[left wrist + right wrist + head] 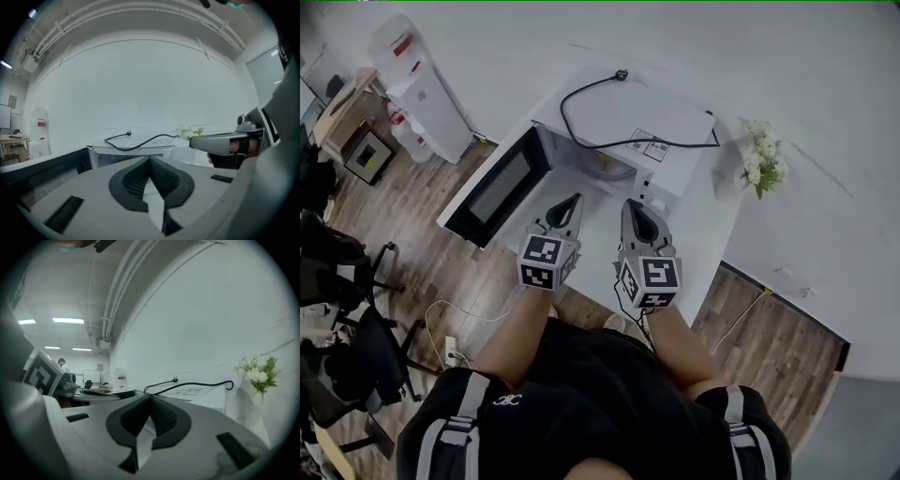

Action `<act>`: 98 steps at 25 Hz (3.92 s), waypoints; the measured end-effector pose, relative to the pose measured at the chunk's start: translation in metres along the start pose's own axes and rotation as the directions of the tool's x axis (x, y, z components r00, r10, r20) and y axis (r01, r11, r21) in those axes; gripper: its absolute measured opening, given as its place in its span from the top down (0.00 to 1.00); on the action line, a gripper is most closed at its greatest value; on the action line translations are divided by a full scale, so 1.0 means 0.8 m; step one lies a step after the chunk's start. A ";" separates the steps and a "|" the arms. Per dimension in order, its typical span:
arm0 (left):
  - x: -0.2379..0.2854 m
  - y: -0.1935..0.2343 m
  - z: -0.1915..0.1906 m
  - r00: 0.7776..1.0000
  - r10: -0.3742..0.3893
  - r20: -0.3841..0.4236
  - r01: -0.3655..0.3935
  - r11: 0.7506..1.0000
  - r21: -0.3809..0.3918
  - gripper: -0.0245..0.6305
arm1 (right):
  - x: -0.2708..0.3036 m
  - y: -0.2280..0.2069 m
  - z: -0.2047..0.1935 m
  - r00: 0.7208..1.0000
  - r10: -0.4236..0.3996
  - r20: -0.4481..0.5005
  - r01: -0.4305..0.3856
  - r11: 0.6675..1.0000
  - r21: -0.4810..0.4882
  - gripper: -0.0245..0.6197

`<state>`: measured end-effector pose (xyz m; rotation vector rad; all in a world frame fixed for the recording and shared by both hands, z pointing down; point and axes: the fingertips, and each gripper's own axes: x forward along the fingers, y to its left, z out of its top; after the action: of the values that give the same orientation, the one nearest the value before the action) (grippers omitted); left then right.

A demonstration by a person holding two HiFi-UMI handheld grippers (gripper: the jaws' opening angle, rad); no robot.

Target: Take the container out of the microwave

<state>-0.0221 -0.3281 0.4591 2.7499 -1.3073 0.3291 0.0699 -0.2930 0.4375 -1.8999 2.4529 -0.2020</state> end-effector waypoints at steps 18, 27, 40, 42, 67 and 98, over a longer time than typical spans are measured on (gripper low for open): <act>0.139 0.064 -0.058 0.977 -0.147 -0.153 0.181 0.953 0.241 0.95 | 0.028 -0.035 -0.019 0.956 -0.293 -0.016 0.293 0.956 -0.016 0.96; 0.223 0.074 -0.098 0.964 -0.144 -0.221 0.234 0.857 0.459 0.85 | 0.006 -0.066 -0.025 0.896 -0.443 -0.023 0.442 0.897 -0.030 0.96; 0.311 0.063 -0.156 0.952 -0.029 -0.304 0.273 0.529 0.804 0.81 | -0.034 -0.081 -0.045 0.817 -0.573 -0.056 0.573 0.819 -0.029 0.96; 0.320 0.067 -0.158 0.950 -0.012 -0.312 0.269 0.542 0.796 0.75 | -0.043 -0.082 -0.045 0.808 -0.588 -0.048 0.586 0.809 -0.037 0.95; 0.289 0.056 -0.183 0.870 -0.022 -0.493 0.434 0.509 0.743 0.90 | -0.023 -0.073 -0.045 0.863 -0.504 -0.038 0.503 0.864 -0.015 0.96; 0.056 0.038 -0.159 0.836 -0.068 -0.545 0.460 0.628 0.627 0.90 | 0.091 0.006 -0.081 0.985 -0.139 -0.101 0.143 0.989 0.038 0.96</act>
<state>-0.0382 -0.3611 0.5922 3.0360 -0.6602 1.7383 0.0402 -0.3569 0.5049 -2.0941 2.3500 -0.3605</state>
